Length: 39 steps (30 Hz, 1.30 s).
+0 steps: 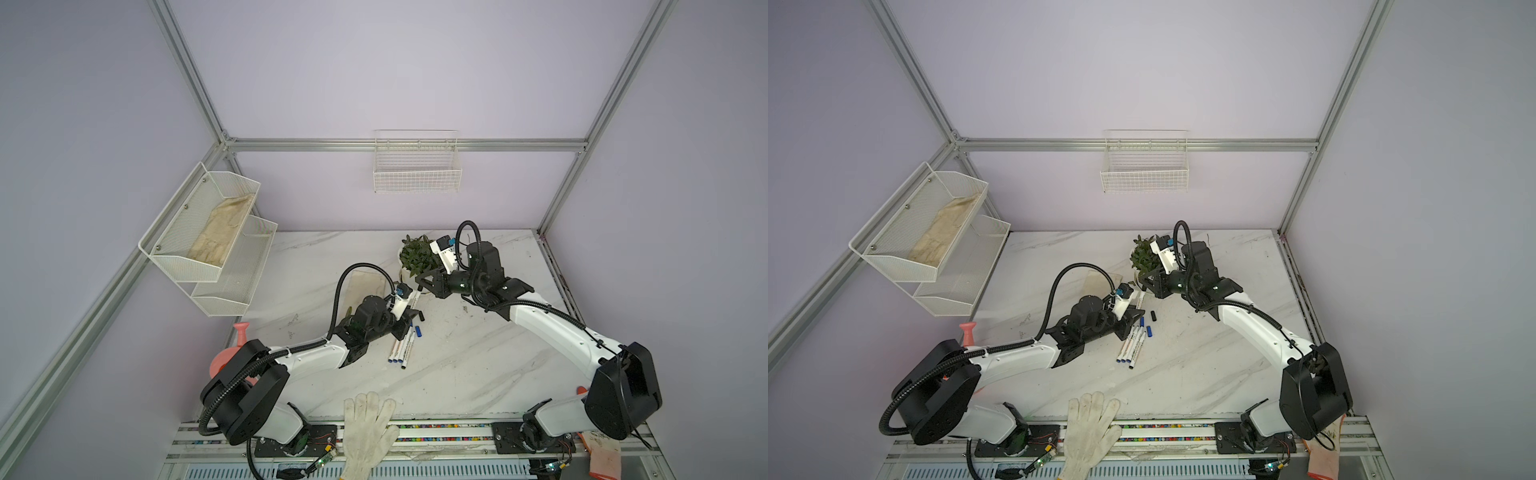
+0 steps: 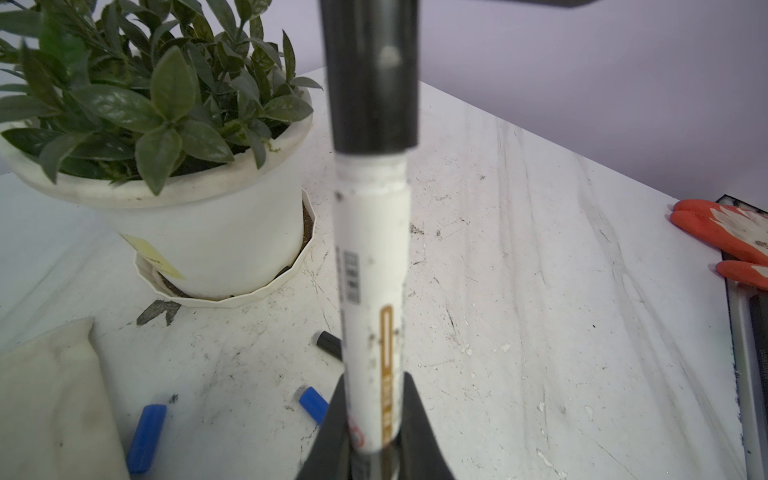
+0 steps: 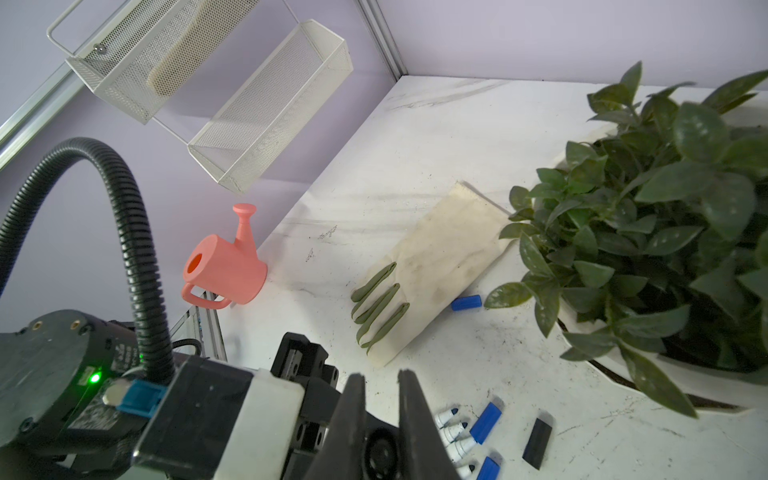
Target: Insert the pens into the pen caps
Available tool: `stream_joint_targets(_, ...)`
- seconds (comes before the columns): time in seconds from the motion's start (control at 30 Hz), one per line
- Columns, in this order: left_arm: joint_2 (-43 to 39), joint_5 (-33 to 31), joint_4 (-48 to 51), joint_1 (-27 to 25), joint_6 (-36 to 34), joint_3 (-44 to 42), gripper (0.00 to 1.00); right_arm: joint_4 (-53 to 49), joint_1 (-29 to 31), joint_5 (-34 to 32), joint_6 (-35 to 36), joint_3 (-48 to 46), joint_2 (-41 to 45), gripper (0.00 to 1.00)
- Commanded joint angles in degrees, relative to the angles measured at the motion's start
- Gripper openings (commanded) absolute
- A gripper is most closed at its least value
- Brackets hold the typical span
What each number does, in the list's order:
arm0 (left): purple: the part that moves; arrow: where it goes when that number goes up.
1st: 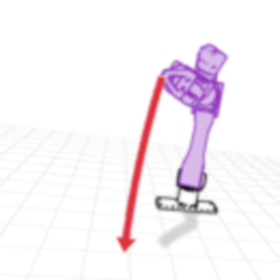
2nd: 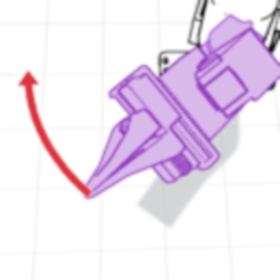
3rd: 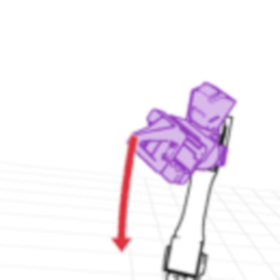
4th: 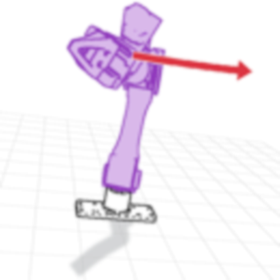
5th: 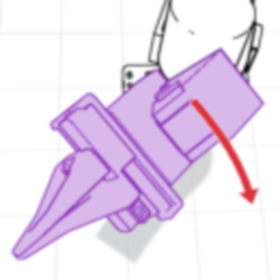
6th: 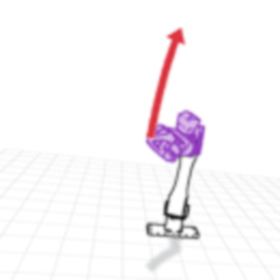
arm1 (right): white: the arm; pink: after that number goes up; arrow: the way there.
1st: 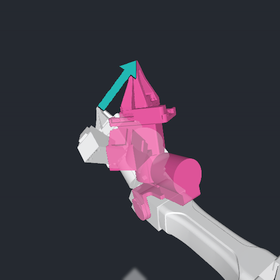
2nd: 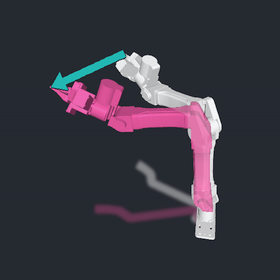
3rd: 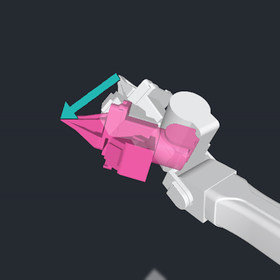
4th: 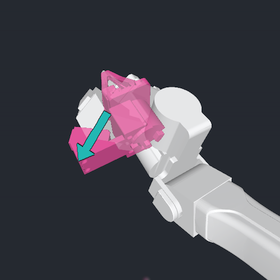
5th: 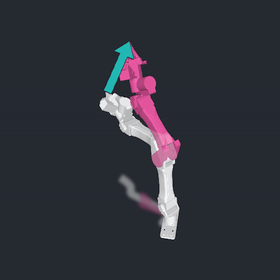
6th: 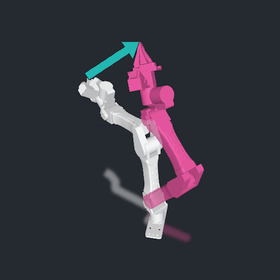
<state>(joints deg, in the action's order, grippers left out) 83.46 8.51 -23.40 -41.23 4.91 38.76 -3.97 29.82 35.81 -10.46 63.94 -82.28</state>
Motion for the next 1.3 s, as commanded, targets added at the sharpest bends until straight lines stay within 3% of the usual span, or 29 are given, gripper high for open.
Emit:
stream_joint_targets(0.0, -1.98, -1.09, -7.93, 0.19, 0.45, 0.30, 0.00, -6.09, 0.23, 3.62, -0.70, -1.55, -0.55, 0.07)
stream_joint_targets(0.57, -4.36, 4.41, -8.07, -0.11, -0.68, 1.99, 0.00, -8.17, -1.64, 4.90, -2.43, 0.76, -4.54, 0.07)
stream_joint_targets(1.13, -3.03, 11.47, -11.44, 0.80, 6.06, 3.56, 0.00, -8.87, -2.93, 12.46, 0.10, -1.36, -0.17, 0.03)
stream_joint_targets(1.27, -2.99, 12.11, -11.24, 1.26, 6.19, 4.18, 0.00, -12.00, -2.93, 11.75, 2.76, -0.68, -0.34, 0.05)
